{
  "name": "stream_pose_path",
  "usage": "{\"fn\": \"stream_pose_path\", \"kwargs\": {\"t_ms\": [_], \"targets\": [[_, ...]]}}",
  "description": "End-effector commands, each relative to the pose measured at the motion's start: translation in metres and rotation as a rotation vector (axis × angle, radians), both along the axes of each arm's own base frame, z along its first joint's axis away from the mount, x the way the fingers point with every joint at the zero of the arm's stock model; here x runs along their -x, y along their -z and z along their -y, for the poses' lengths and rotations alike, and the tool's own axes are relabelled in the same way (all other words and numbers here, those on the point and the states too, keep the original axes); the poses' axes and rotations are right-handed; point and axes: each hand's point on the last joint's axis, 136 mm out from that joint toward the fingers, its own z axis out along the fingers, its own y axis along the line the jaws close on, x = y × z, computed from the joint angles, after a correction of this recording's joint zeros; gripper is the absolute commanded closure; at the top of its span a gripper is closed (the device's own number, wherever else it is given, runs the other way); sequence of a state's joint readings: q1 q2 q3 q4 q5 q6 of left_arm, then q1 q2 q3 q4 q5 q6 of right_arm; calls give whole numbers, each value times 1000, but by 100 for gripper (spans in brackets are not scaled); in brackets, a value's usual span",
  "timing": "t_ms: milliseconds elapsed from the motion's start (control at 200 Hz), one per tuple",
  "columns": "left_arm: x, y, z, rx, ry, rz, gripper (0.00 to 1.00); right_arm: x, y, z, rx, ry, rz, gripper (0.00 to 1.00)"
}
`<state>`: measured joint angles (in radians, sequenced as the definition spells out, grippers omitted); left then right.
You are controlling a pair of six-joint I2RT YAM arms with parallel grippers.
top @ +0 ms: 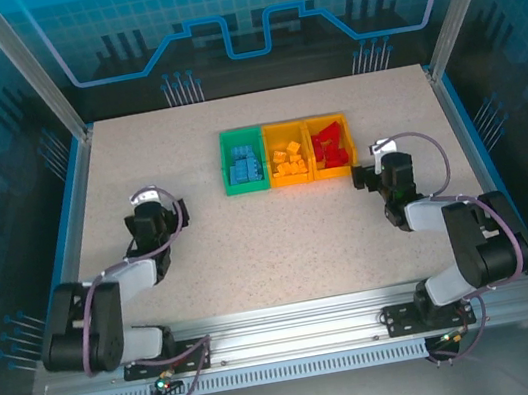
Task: Sort the legos into containers by color
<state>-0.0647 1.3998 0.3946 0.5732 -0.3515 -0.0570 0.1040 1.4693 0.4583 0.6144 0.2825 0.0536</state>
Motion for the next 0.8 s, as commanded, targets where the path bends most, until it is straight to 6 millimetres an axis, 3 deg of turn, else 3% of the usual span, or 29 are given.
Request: {"fn": "stream_pose_path", "kwargs": {"t_ms": [0, 100, 185, 795], "targets": [[-32, -17, 22, 45, 173, 145, 1, -9, -14, 1, -28, -29, 55, 0], [-29, -13, 16, 72, 159, 160, 1, -7, -11, -5, -45, -80, 60, 0], [-29, -13, 18, 72, 172, 157, 1, -5, -7, -22, -18, -167, 80, 0], [-30, -13, 18, 66, 174, 159, 1, -6, -6, -22, -45, -185, 69, 0]]}}
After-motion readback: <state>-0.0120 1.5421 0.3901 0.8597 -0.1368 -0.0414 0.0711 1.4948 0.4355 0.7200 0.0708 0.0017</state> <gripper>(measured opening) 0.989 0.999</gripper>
